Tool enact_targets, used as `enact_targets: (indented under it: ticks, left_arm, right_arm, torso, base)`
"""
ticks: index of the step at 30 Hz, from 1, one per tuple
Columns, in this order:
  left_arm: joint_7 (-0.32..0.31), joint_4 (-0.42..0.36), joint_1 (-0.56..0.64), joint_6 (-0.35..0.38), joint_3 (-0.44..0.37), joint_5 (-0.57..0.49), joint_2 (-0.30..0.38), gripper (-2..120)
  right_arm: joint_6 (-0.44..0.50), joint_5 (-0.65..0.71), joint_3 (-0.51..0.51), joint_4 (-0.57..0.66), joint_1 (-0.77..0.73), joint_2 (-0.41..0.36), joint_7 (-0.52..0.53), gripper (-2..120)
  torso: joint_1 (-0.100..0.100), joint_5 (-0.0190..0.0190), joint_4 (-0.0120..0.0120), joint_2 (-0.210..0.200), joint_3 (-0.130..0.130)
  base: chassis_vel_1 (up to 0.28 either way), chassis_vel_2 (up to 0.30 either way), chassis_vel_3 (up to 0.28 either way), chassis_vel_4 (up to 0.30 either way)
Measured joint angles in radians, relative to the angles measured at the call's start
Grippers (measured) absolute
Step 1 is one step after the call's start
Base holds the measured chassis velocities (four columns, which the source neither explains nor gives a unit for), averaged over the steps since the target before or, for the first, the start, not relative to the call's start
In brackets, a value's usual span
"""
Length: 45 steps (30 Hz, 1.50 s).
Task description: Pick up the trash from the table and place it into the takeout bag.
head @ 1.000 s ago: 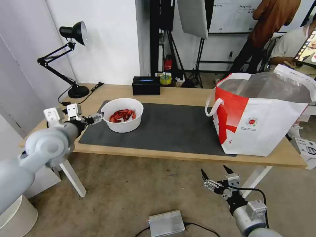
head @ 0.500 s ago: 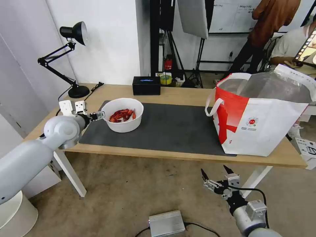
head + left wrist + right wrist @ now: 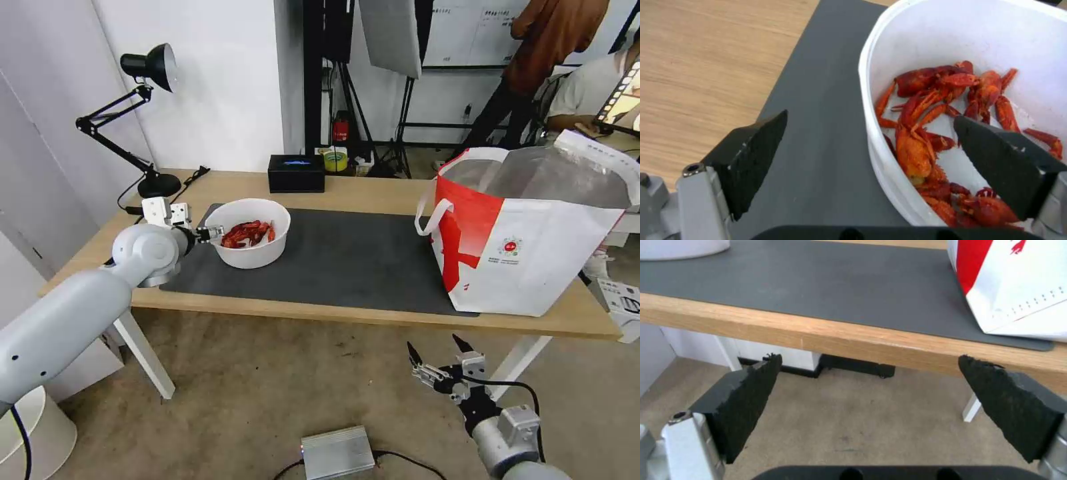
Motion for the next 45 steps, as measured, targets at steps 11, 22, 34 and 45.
enact_targets:
  ticks: [11, 22, 34, 45]
  left_arm:
    - [-0.032, 0.011, -0.006, 0.040, 0.008, -0.038, -0.009, 100]
    - [-0.060, 0.001, -0.029, 0.065, 0.023, -0.098, -0.013, 64]
    - [-0.084, 0.000, -0.069, 0.081, 0.059, -0.129, -0.018, 21]
    - [-0.085, -0.005, -0.077, 0.086, 0.076, -0.124, -0.012, 0]
  right_arm:
    - [0.000, 0.000, 0.000, 0.000, 0.000, 0.000, 0.000, 100]
    - [0.000, 0.000, 0.000, 0.000, 0.000, 0.000, 0.000, 100]
    - [0.000, 0.000, 0.000, 0.000, 0.000, 0.000, 0.000, 100]
    - [0.000, 0.000, 0.000, 0.000, 0.000, 0.000, 0.000, 100]
  torso:
    - [0.000, -0.0001, 0.0000, 0.000, 0.000]
    - [0.000, 0.0000, 0.0000, 0.000, 0.000]
    - [0.000, 0.0000, 0.0000, 0.000, 0.000]
    - [0.000, -0.0001, 0.0000, 0.000, 0.000]
  base:
    - [0.000, 0.000, 0.000, 0.000]
    - [0.000, 0.000, 0.000, 0.000]
    - [0.000, 0.000, 0.000, 0.000]
    - [0.000, 0.000, 0.000, 0.000]
